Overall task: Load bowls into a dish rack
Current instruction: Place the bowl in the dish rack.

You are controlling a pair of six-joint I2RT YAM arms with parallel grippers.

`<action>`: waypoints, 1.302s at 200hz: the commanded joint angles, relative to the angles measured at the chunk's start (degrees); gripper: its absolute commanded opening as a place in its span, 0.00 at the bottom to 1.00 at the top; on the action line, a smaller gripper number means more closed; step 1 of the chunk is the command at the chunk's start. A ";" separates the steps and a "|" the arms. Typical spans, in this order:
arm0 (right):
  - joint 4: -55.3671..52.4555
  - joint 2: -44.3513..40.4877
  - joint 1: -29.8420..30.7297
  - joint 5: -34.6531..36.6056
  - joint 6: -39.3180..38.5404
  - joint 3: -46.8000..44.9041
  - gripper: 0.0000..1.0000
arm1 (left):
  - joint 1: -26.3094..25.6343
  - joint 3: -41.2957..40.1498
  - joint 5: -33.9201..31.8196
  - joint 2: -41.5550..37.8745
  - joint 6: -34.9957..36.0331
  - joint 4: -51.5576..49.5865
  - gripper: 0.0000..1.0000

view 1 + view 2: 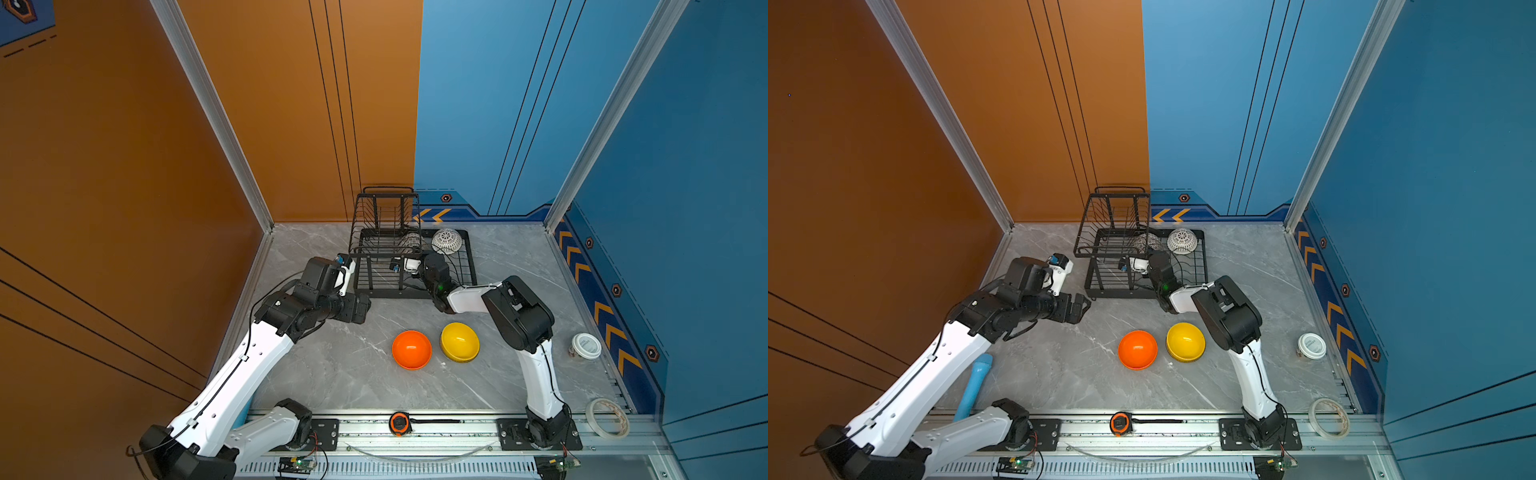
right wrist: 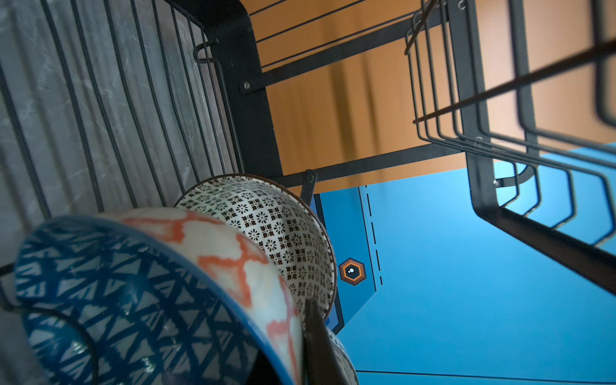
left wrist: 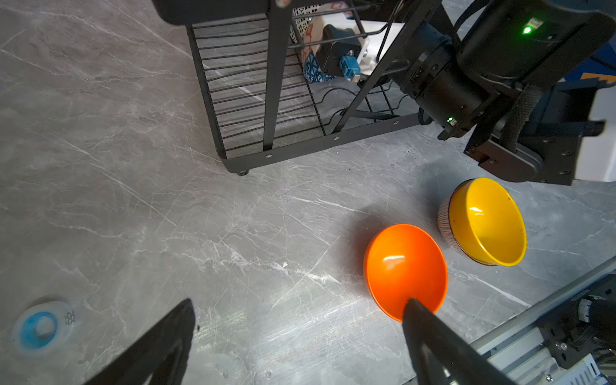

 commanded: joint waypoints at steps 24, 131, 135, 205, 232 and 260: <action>-1.93 -3.59 -0.37 0.24 3.15 -0.96 0.00 | 0.85 -1.19 1.30 -1.17 1.16 -0.77 0.98; -2.19 -4.60 -0.75 0.38 4.58 -0.49 0.22 | 1.29 -1.25 1.87 -1.58 1.24 -0.79 0.98; -2.11 -4.72 -0.75 0.42 4.58 -0.62 0.23 | 1.27 -1.23 1.86 -1.62 1.29 -0.77 0.98; -2.41 -8.14 -1.32 0.14 4.51 -2.76 0.81 | 1.33 -1.14 1.93 -1.61 1.27 -0.79 0.98; -1.58 -9.40 -1.71 0.35 4.38 -4.60 0.85 | 1.32 -1.37 1.85 -1.71 1.29 -0.81 0.98; -0.88 -10.63 -2.08 0.88 3.82 -6.44 0.88 | 1.41 -1.34 1.91 -1.71 1.29 -0.80 0.98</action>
